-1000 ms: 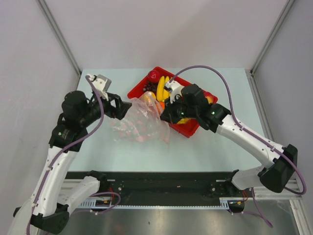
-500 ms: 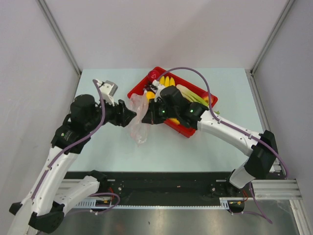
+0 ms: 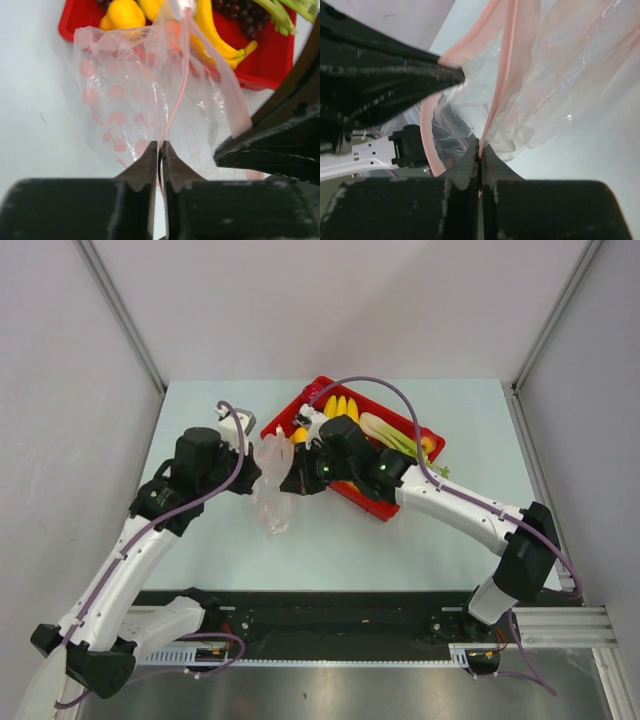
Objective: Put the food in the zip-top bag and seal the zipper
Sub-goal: Open the zipper of the food storage bag at the center of the board, then pick up the fake vegetable from the zipper food storage bag.
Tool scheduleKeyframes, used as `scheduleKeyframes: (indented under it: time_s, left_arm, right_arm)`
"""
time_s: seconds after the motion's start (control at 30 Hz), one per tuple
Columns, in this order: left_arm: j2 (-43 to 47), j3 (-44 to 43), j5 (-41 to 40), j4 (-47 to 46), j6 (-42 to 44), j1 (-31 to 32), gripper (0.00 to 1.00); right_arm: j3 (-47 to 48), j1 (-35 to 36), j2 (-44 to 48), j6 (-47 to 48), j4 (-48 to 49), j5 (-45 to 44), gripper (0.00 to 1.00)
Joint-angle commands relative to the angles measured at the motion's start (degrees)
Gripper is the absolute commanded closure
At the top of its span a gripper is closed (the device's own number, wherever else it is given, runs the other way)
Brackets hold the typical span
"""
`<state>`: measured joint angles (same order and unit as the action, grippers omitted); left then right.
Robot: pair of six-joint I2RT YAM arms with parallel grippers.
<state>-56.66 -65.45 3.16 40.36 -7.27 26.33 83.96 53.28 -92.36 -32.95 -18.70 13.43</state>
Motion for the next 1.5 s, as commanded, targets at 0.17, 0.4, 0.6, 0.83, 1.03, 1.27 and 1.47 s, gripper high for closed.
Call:
scheduleKeyframes:
  time_s: [0.17, 0.4, 0.6, 0.83, 1.03, 1.27, 1.47]
  left_arm:
    - [7.7, -0.7, 2.3, 8.4, 4.6, -10.0, 1.00]
    - [3.8, -4.0, 13.9, 12.3, -1.7, -10.0, 1.00]
    - [-1.5, -0.8, 19.5, 10.3, -8.7, -10.1, 1.00]
    - [-3.9, 3.5, 21.4, 6.5, -13.9, -10.1, 1.00]
    - [-7.0, 3.7, 23.1, 0.3, -15.8, -10.1, 1.00]
    - [-9.0, 1.3, 21.6, -1.8, -13.7, -10.0, 1.00]
    - [-10.4, 1.7, 21.1, -2.8, -13.5, -10.2, 1.00]
  right_arm:
    - [-4.6, -8.7, 1.1, 19.1, -2.7, 14.7, 1.00]
    - [2.3, -11.2, -3.0, 29.8, -9.9, 28.4, 1.00]
    - [8.7, -9.6, -6.9, 39.3, -18.9, 29.6, 0.76]
    - [14.2, -18.2, -3.2, 41.1, -23.5, 26.0, 0.05]
    - [6.1, -29.4, 11.3, 46.7, -25.6, 16.7, 0.00]
    - [-6.7, -37.7, 16.7, 55.1, -19.3, 3.6, 0.00]
    - [-8.8, -37.1, 13.0, 61.0, -14.8, -2.3, 0.00]
